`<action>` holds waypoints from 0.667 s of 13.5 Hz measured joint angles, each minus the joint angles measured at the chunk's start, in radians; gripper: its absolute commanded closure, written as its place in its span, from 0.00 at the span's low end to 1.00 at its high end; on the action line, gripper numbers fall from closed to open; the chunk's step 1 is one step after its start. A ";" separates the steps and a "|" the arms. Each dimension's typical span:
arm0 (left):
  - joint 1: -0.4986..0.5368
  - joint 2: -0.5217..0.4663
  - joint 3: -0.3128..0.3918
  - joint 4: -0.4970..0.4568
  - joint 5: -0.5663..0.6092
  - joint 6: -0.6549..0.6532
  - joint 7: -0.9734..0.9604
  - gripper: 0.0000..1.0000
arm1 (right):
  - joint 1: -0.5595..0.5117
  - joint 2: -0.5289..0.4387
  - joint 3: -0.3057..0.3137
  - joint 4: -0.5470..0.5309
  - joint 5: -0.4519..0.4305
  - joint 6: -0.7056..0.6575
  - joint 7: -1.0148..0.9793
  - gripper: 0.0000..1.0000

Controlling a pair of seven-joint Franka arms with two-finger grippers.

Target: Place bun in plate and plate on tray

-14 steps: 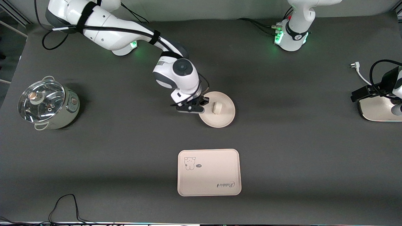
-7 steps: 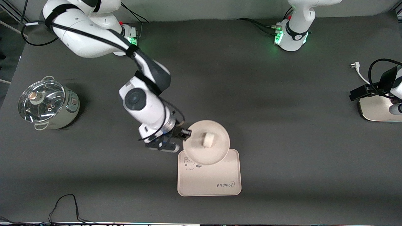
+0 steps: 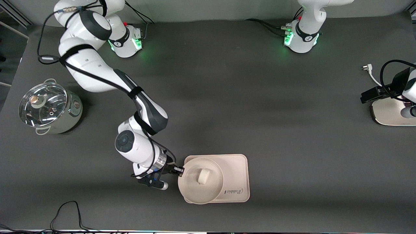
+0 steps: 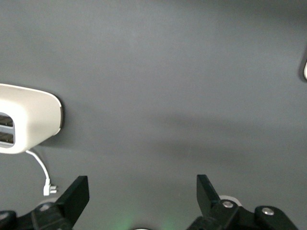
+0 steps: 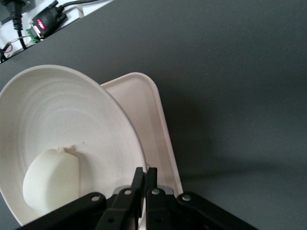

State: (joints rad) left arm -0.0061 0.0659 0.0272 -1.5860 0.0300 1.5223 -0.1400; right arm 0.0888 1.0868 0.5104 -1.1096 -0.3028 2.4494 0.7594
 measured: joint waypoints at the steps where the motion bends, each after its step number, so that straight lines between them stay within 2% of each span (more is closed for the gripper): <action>1: 0.000 0.000 0.000 0.000 0.000 -0.010 0.000 0.00 | 0.003 0.023 -0.001 0.007 0.000 0.014 -0.001 1.00; 3: 0.000 0.000 0.000 0.000 0.000 -0.021 0.000 0.00 | 0.011 0.042 -0.001 0.015 0.000 0.018 -0.001 0.96; 4: 0.000 0.000 0.000 0.000 -0.001 -0.022 0.000 0.00 | 0.015 0.046 -0.001 0.016 0.000 0.026 0.000 0.67; 5: 0.000 0.000 0.000 0.000 -0.001 -0.024 0.000 0.00 | 0.019 0.047 -0.001 0.017 0.000 0.026 0.000 0.26; 6: 0.000 0.000 0.001 0.000 -0.001 -0.034 0.000 0.00 | 0.022 0.047 0.000 0.022 0.000 0.027 0.000 0.00; 9: 0.000 0.000 0.003 0.000 -0.001 -0.052 0.000 0.00 | 0.027 0.041 0.001 0.043 -0.006 0.018 -0.004 0.00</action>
State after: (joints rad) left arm -0.0059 0.0661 0.0298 -1.5861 0.0295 1.4699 -0.1400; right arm 0.1163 1.1277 0.5113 -1.0666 -0.3084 2.4678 0.7552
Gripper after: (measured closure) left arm 0.000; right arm 0.546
